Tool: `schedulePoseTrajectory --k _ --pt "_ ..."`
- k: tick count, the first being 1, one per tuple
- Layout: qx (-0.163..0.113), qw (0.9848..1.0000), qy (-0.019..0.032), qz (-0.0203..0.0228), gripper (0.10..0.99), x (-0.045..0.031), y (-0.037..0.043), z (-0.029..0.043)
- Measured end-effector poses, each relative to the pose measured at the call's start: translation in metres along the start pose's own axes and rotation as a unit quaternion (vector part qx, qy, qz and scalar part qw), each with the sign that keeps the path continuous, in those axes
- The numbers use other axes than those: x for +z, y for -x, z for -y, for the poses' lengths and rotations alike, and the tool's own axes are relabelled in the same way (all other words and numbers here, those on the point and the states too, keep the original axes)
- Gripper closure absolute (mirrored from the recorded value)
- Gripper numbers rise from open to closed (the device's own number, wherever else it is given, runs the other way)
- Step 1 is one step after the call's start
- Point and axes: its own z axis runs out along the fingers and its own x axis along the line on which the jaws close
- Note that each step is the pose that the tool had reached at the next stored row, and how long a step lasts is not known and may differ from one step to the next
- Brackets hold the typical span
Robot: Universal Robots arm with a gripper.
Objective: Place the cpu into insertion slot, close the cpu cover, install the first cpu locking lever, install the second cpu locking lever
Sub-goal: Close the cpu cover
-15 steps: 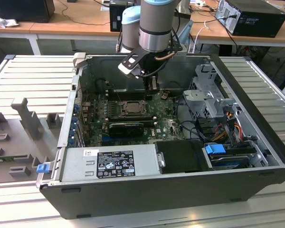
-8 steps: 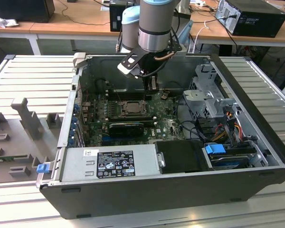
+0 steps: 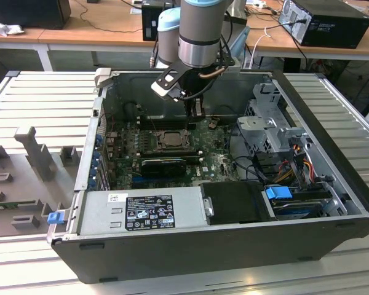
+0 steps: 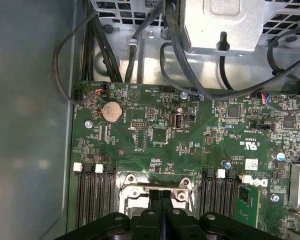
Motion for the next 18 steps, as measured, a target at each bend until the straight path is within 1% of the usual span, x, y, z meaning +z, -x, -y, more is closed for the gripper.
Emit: schedulePoseTrajectory --k 18 --pt "0.0 1.0 0.0 0.0 0.98 -0.0001 -0.0002 0.0043"
